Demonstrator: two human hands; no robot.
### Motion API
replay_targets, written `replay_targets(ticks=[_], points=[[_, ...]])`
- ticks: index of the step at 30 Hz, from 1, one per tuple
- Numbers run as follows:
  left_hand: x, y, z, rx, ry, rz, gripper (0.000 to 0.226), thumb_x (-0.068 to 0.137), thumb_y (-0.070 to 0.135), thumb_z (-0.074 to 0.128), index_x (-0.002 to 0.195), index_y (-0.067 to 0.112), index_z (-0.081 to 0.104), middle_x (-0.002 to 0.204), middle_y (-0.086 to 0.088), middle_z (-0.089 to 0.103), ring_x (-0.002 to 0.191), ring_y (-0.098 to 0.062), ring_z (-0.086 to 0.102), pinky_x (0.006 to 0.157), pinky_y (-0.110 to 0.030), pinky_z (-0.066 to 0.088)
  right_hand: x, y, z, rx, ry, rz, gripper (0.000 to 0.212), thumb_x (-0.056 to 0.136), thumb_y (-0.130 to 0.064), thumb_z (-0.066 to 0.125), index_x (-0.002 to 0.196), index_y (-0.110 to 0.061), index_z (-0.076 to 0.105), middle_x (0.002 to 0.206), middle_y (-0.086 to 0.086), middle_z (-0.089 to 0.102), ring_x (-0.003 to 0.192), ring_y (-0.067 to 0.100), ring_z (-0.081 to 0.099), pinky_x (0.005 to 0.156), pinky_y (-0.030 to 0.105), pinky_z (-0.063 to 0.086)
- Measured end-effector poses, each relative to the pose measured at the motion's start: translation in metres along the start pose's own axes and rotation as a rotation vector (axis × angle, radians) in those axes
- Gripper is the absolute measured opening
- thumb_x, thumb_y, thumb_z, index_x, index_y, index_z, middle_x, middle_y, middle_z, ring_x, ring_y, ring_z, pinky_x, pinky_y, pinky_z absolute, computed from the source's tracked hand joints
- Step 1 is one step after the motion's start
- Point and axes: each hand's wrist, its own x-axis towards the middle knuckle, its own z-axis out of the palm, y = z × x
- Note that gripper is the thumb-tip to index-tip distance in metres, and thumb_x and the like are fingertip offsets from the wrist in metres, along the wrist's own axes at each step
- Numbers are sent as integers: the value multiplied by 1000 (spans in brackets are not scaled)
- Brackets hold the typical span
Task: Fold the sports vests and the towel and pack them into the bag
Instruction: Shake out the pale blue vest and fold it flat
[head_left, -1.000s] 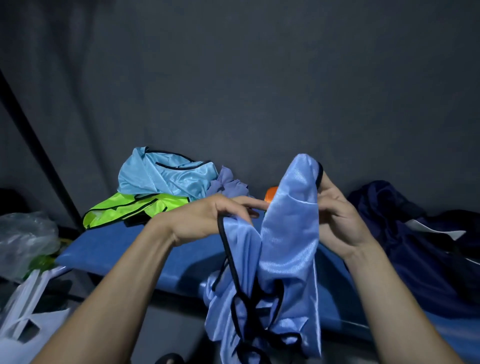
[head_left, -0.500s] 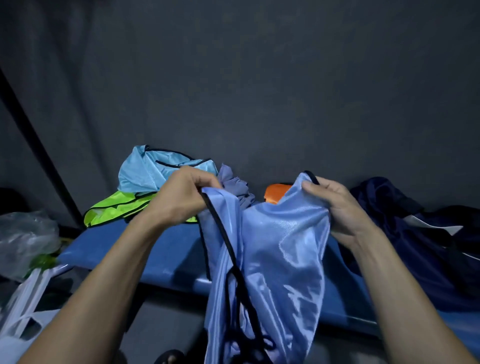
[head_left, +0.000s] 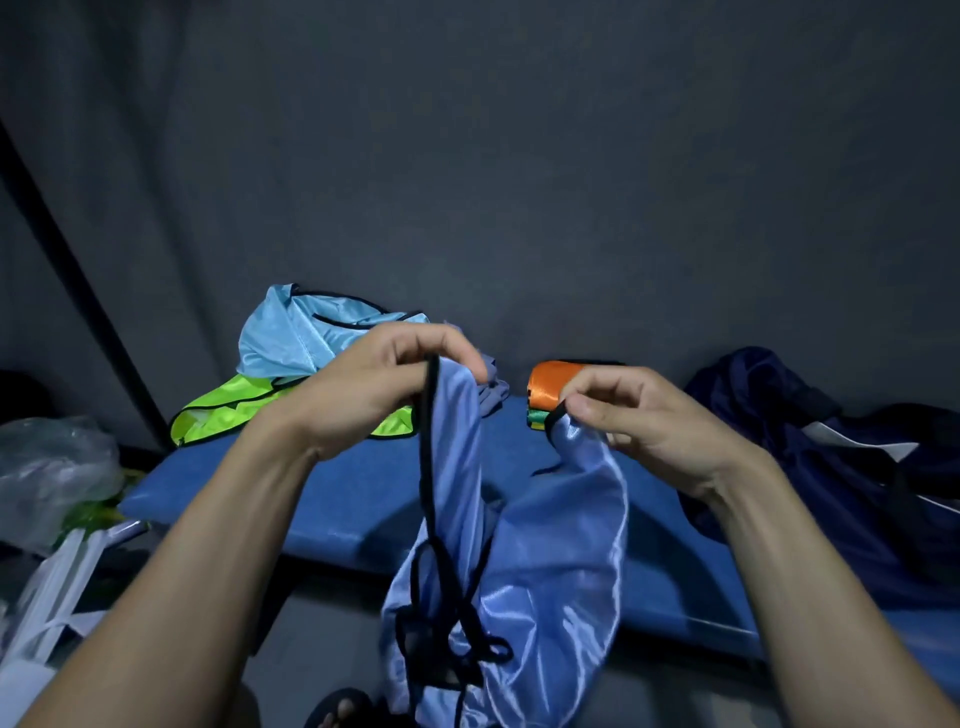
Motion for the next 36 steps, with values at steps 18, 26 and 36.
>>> replay_targets(ticks=[18,26,36], points=[[7,2,40,29,-105,81,12,94,13,58,96,12,70,91,15,72,88,3,63,79,-10,44,4,-25,11,568,-260,-253,20,89,-30,75,88,-14,63,78,-2,54,67,12,52,63,24,43],[3,-2,38,-24,-475,66,22,95,-2,53,92,11,70,102,-14,66,97,-28,62,92,-37,47,11,-26,10,340,174,-278,16,87,-36,74,89,-21,68,77,8,49,61,12,49,59,24,42],[-6,-9,12,24,-480,-49,22,91,1,56,88,13,74,80,11,59,75,-8,51,73,-21,36,30,18,-23,597,863,-163,18,106,-17,52,91,-18,62,72,-5,60,68,10,58,71,27,52]])
